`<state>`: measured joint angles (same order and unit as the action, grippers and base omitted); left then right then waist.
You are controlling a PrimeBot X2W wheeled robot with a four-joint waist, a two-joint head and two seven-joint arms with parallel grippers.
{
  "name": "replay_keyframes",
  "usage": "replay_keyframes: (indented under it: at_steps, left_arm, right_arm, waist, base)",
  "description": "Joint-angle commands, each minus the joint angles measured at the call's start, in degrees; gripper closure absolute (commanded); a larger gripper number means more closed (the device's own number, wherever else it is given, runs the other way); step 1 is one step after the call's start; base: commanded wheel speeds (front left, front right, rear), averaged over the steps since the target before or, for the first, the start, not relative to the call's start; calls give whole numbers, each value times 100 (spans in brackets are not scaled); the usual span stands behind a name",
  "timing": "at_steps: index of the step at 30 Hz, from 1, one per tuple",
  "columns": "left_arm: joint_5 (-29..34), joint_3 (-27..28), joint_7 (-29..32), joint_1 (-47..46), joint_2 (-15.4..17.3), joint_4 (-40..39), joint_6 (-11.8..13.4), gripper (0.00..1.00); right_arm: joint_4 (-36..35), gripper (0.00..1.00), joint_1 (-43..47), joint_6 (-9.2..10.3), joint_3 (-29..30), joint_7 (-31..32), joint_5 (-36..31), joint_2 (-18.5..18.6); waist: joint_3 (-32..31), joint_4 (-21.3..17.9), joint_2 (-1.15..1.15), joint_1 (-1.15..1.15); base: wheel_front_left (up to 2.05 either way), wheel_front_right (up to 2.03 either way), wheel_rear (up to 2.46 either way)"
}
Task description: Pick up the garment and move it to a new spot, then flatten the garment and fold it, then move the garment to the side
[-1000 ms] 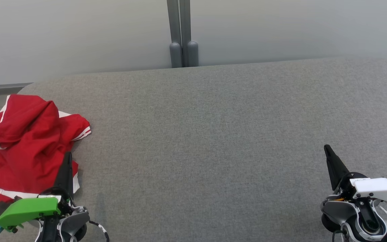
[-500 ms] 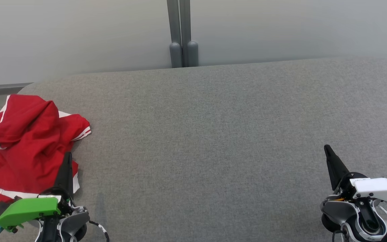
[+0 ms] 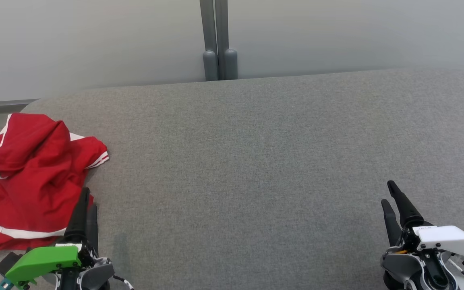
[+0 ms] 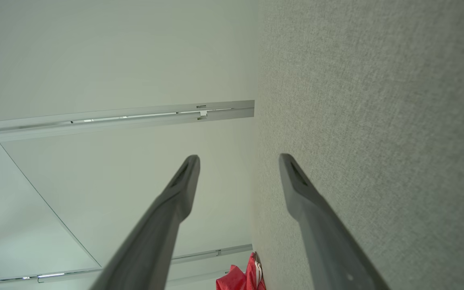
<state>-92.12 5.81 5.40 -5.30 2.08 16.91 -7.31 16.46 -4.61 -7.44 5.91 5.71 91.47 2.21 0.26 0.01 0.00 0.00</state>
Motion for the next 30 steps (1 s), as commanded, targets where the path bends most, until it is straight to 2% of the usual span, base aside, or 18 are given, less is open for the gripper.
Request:
replay_keyframes:
  at_steps: [1, 12, 16, 30]
  left_arm:
    - [121, -33, -73, -122, 42, -79, -7, 0]
    - [978, -106, -372, -242, 81, 56, -9, 0]
    - [1673, -108, -496, -288, 84, 105, -10, 0]
    - [3492, -81, -804, -351, 50, 158, -8, 0]
  right_arm:
    - [-120, 0, -130, -1, -58, -86, -97, 76]
    - [-21, 0, -302, -2, -275, -404, -701, 219]
    - [41, 0, -366, -2, -286, -528, -1249, 228]
    - [54, 0, -463, -3, -389, -836, -2853, 220]
  waist:
    - [4, 2, 0, 0]
    - [38, 20, 0, 0]
    - [55, 27, 0, 0]
    - [84, 48, 0, 0]
  base:
    - [0, 0, 0]
    - [0, 0, 0]
    - [0, 0, 0]
    - [0, 0, 0]
